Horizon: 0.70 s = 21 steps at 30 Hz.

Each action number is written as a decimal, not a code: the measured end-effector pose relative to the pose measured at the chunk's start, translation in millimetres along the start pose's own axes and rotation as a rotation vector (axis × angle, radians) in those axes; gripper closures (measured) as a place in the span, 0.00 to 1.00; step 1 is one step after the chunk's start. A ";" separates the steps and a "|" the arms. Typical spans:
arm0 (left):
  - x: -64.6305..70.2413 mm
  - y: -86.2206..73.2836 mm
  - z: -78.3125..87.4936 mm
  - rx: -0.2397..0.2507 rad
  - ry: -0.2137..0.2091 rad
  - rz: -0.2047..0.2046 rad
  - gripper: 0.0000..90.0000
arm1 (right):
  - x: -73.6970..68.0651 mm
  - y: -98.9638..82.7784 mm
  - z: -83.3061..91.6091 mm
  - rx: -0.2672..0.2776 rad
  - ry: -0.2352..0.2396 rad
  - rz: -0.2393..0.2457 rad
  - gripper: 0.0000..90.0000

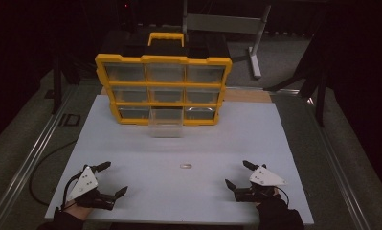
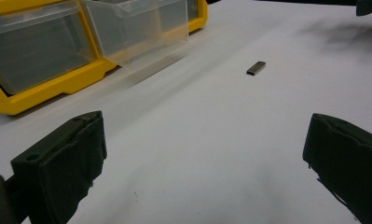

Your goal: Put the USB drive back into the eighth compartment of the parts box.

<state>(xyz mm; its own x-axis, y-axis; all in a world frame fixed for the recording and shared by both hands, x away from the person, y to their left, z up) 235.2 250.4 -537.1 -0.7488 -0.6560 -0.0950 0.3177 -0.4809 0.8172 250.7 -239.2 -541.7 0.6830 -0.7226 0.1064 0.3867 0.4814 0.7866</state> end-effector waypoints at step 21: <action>2.2 3.1 4.8 -0.004 0.015 -0.014 0.01 | -2.6 2.3 1.6 -0.004 -0.008 0.016 0.09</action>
Point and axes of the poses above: each handheld gripper's, and its own axes: z roughly backward along the jaws, y roughly out of its top, x roughly to its right, the point moved 2 cm from there along -z, roughly forward along the jaws, and after that the axes turned 13 degrees about -x, right-handed, at the moved point
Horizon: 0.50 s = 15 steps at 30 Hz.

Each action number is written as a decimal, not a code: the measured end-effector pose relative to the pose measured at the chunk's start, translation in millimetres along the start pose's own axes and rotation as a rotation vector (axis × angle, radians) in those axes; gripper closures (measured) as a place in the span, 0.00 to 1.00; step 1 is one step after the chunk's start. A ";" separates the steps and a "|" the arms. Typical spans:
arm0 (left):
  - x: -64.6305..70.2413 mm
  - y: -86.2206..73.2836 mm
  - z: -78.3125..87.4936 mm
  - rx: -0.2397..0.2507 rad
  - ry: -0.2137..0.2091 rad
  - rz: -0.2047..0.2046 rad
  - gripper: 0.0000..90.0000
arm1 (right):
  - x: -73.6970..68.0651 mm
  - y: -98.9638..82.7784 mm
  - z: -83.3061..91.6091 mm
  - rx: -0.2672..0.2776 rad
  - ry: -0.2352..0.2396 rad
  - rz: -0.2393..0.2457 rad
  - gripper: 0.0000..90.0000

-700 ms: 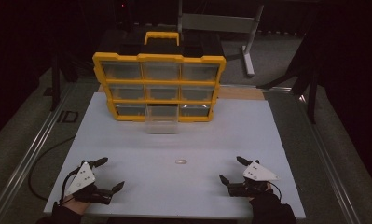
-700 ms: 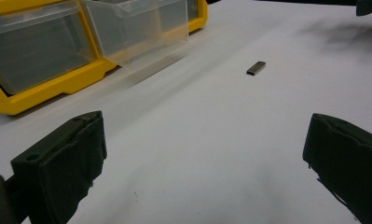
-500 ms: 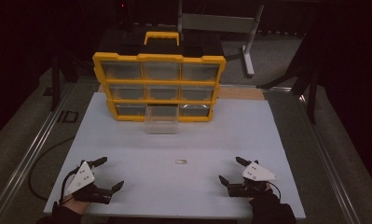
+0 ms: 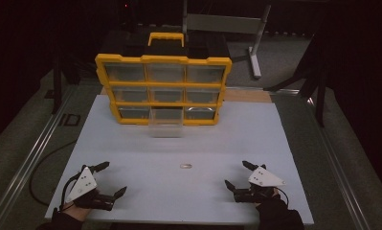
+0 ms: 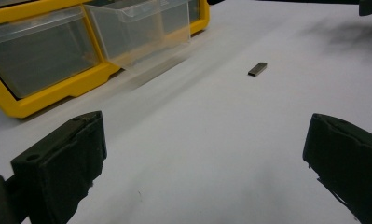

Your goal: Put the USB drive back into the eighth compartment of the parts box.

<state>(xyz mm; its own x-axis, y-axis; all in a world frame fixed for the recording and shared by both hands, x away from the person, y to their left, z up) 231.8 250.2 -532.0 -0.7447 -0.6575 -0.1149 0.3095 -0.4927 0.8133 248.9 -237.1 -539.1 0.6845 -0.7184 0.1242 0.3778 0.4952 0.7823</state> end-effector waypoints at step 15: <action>-2.8 13.0 5.6 -0.009 -0.023 0.000 0.00 | -0.6 1.6 2.6 0.009 -0.014 0.001 0.09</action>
Point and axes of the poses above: each handheld gripper's, and its own axes: z roughly backward along the jaws, y roughly out of its top, x roughly to its right, the point moved 2 cm from there along -z, roughly forward along the jaws, and after that the axes turned 13 degrees about -x, right-handed, at the moved point
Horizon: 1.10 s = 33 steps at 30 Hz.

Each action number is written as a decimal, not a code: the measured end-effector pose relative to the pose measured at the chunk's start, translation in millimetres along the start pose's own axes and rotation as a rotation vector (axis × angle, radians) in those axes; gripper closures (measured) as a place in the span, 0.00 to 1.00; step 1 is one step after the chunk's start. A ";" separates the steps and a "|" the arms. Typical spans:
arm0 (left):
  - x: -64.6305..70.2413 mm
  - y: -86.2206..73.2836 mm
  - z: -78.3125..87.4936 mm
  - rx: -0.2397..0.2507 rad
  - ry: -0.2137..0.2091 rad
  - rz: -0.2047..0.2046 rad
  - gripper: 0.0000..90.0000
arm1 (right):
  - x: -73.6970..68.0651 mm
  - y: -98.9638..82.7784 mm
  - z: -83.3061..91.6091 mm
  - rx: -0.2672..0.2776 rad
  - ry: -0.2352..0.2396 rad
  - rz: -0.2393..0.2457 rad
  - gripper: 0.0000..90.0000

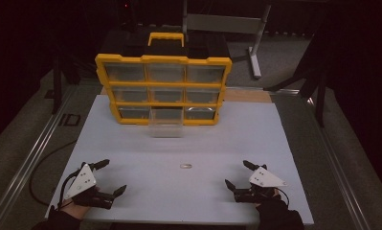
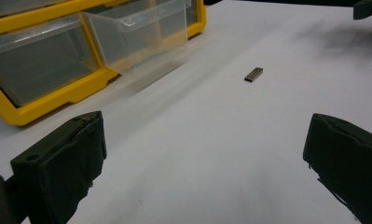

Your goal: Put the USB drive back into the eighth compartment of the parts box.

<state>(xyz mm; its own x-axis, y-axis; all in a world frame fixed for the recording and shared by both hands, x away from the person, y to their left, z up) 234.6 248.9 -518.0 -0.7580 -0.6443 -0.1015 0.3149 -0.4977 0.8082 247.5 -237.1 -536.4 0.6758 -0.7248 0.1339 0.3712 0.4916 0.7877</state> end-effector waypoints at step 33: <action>-10.1 74.9 -6.1 -0.057 -0.105 -0.134 0.00 | -1.7 1.7 1.5 0.007 0.008 -0.004 0.09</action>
Point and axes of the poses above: each handheld gripper's, and its own axes: z roughly backward along the jaws, y roughly out of its top, x roughly to its right, the point moved 2 cm from there along -z, roughly forward along the jaws, and after that the axes turned 13 degrees about -x, right-handed, at the moved point
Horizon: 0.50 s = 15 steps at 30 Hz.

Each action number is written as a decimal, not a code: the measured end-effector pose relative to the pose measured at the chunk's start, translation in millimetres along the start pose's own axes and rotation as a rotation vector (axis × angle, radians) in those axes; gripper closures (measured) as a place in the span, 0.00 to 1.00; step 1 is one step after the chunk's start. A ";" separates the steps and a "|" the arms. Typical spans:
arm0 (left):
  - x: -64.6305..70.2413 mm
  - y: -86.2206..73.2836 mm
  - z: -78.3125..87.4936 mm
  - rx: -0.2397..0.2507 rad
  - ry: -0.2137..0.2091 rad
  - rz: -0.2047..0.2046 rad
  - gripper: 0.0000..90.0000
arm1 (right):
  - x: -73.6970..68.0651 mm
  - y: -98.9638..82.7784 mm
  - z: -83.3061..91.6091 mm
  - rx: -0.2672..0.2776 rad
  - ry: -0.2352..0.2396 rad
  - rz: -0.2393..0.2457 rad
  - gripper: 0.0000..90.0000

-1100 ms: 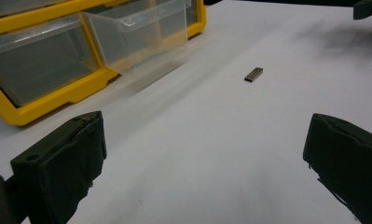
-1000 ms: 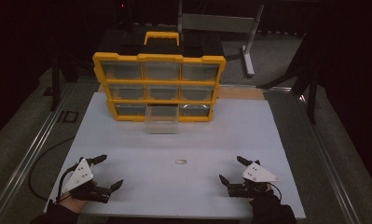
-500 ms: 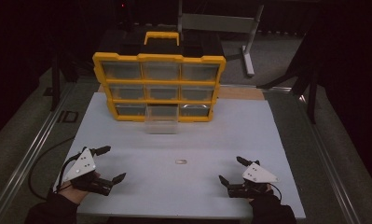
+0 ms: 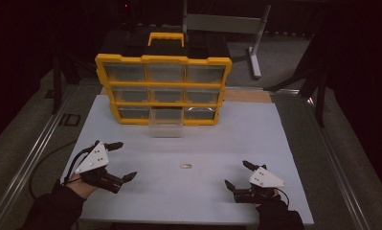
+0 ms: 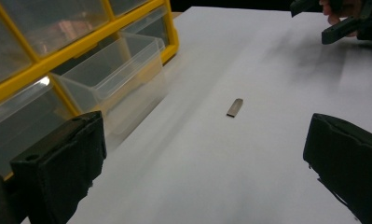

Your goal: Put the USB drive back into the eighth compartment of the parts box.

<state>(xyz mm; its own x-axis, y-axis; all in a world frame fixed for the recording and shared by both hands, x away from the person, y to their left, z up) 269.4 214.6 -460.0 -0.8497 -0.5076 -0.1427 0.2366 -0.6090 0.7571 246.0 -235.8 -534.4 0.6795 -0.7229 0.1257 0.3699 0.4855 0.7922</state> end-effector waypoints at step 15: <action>-4.3 33.2 -14.8 -0.037 -0.050 -0.071 0.00 | -0.4 0.3 -0.2 0.001 0.001 0.000 0.09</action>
<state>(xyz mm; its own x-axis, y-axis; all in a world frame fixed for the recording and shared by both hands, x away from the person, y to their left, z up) 287.8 187.5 -443.6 -0.8873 -0.4316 -0.1624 0.1914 -0.6651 0.7218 246.0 -235.2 -534.3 0.6799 -0.7226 0.1250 0.3695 0.4848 0.7928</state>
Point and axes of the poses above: each handheld gripper's, and its own axes: z roughly backward along the jaws, y roughly out of its top, x roughly to its right, the point moved 2 cm from there along -z, roughly forward along the jaws, and after that the axes turned 13 degrees about -x, right-handed, at the moved point
